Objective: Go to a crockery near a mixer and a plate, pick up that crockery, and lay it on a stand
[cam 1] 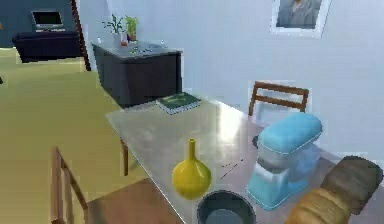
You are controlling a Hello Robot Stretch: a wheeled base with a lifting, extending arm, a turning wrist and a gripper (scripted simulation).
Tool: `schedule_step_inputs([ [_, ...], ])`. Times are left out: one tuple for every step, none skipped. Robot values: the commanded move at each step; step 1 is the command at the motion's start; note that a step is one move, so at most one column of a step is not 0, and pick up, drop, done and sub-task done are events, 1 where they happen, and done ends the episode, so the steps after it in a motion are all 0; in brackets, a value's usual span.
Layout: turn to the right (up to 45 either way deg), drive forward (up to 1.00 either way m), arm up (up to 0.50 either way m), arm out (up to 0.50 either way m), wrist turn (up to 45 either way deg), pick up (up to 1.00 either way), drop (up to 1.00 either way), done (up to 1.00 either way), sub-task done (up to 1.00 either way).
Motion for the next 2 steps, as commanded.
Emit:
schedule_step_inputs([
  [-45.0,0.0,0.0,0.0,0.0,0.0,0.0,0.0,0.0],
  [-27.0,0.0,0.0,0.0,0.0,0.0,0.0,0.0,0.0],
])
